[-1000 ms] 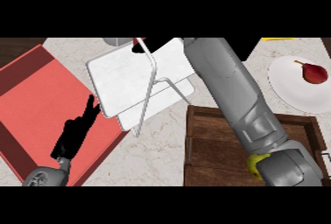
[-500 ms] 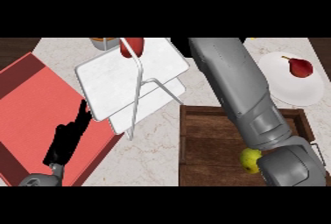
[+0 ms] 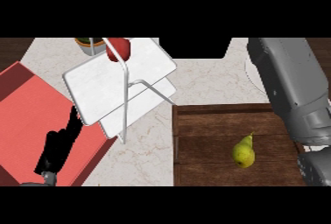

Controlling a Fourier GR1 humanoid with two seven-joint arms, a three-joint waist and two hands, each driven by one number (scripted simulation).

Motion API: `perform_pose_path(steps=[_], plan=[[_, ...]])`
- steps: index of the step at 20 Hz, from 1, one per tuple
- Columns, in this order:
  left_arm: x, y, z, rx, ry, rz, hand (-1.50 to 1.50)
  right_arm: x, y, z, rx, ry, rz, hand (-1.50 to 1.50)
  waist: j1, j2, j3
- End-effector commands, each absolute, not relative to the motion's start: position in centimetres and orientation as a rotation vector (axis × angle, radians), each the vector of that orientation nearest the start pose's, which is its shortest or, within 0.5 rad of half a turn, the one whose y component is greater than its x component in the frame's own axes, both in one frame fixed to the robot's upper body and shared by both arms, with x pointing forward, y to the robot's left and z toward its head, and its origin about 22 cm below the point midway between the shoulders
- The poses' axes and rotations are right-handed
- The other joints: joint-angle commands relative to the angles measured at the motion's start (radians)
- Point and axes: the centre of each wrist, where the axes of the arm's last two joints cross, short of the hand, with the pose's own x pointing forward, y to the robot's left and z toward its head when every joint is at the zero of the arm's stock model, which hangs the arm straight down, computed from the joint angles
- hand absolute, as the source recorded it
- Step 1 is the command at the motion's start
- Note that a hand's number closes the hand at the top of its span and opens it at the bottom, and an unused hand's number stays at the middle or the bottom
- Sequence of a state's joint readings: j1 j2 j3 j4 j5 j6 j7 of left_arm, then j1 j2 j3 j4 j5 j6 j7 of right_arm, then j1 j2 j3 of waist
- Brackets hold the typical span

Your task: Pick the bell pepper from the tray and place it in the tiered shelf

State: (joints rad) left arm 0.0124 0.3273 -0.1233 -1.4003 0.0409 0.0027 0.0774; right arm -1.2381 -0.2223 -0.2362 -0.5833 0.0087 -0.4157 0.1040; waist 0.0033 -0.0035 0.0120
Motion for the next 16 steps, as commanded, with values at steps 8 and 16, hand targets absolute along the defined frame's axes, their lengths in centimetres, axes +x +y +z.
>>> perform_pose_path(steps=[8, 16], plan=[[23.9, 26.9, -2.8, 0.120, -1.293, -0.277, 0.00, 44.0, -30.8, 19.4, -0.293, -1.733, -0.041, -1.50, -0.017, 0.000, -0.012], [25.1, 26.5, -2.7, 0.117, -1.313, -0.293, 0.00, 43.5, -33.9, 17.7, -0.334, -1.704, 0.045, -1.50, 0.007, 0.009, -0.012]])
